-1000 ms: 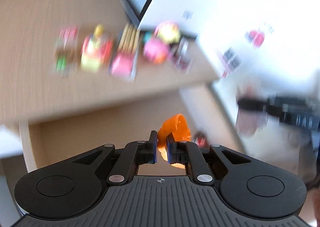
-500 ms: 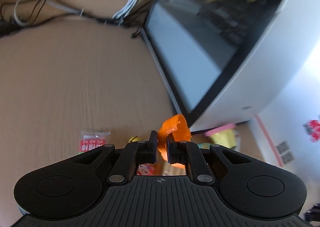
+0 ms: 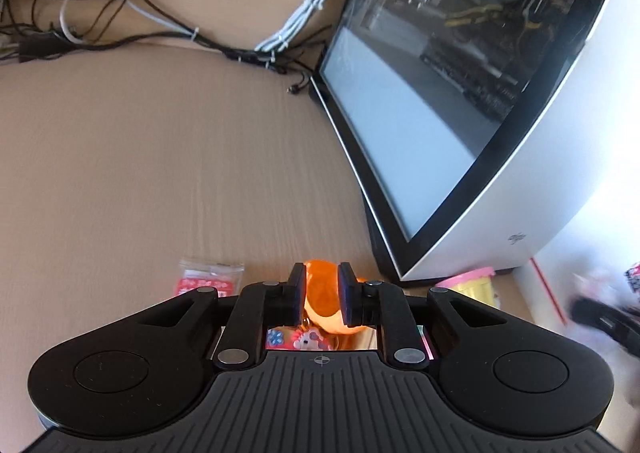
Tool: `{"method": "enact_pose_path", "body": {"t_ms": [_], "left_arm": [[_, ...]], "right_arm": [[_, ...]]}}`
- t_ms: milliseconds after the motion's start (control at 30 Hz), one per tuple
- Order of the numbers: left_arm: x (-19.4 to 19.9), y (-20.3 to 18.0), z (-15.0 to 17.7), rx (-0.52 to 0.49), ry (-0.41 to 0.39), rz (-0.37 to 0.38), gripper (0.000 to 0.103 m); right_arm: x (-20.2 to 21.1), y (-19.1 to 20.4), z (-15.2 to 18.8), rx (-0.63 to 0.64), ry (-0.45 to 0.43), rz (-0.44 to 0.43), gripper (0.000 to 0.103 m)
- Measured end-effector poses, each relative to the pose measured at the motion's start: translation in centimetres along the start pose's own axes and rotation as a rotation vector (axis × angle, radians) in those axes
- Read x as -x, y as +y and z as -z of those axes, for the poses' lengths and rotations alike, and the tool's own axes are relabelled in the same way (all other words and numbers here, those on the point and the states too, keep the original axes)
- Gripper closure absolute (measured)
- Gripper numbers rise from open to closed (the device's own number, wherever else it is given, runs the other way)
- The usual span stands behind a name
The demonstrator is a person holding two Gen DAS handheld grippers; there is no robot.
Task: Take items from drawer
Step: 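Carry the pumpkin cup to the desktop with the left gripper while the right gripper carries the tissue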
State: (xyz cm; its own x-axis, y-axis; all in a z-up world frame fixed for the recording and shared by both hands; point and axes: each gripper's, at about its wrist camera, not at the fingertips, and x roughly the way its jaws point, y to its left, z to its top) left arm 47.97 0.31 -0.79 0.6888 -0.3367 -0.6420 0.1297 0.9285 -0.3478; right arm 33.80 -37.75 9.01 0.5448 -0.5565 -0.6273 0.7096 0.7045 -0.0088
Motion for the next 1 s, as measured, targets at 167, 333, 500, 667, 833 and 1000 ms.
{"method": "enact_pose_path", "body": {"t_ms": [167,333,500,667,833,1000], "left_arm": [[3.6,0.2,1.1,0.012,-0.006,0.030,0.085],[6.6,0.8,4.4,0.039,0.024,0.067,0.085],[8.3,1.4,7.9,0.031,0.102,0.092,0.085],[8.8,2.6,10.1,0.045,0.152,0.085,0.085],[8.9,2.5,11.2,0.022,0.189,0.098,0.085],[8.9,2.0,12.2,0.004,0.221,0.132,0.085]], "right_arm": [[-4.4,-0.6,-0.5,-0.024,-0.021,0.002,0.088],[-9.7,-1.3,0.1,-0.015,0.065,0.056,0.088],[-11.8,-1.3,0.2,0.021,0.100,0.089,0.084],[-10.4,-1.1,0.0,0.021,0.090,0.105,0.079],[-7.0,-0.7,-0.1,0.041,0.071,0.092,0.074],[-4.1,-0.5,-0.3,0.050,0.038,0.052,0.071]]}}
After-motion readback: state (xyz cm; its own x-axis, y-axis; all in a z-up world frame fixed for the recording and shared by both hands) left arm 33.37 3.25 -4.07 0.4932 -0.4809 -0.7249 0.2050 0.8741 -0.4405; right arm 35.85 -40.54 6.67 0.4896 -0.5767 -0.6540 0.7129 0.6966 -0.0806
